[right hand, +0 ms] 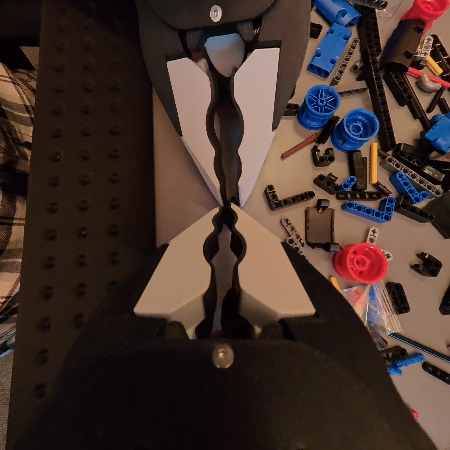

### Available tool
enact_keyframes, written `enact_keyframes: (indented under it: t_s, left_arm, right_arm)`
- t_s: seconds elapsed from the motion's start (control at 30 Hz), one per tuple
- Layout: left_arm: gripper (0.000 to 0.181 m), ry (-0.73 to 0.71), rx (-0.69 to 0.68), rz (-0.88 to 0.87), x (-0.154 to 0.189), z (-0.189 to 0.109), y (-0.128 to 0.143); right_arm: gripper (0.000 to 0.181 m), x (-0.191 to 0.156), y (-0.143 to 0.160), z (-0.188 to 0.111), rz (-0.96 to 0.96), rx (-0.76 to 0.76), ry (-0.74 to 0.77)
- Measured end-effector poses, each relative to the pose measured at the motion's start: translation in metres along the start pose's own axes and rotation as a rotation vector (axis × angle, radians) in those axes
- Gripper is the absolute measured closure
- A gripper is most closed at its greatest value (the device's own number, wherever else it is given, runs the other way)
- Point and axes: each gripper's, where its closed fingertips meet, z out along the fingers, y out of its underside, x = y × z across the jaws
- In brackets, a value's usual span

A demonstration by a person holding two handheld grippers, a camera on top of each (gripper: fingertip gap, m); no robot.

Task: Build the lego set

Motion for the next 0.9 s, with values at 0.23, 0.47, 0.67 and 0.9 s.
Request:
enact_keyframes:
  t_s: [0.23,0.47,0.67,0.9]
  left_arm:
    - [0.173,0.002,0.002,0.003,0.000,0.000,0.001]
    - [0.173,0.009,0.005,-0.004,0.001,-0.001,0.001]
    - [0.172,0.013,0.009,-0.007,0.001,0.000,0.000]
    - [0.172,0.017,0.011,-0.010,0.001,0.000,0.000]
  right_arm:
    - [0.181,-0.003,0.004,0.008,-0.024,-0.083,-0.025]
    - [0.181,-0.001,0.002,0.006,-0.013,-0.071,-0.039]
    - [0.181,0.003,-0.002,0.000,0.014,-0.019,-0.013]
    - [0.181,0.007,-0.002,-0.006,0.067,0.006,0.038]
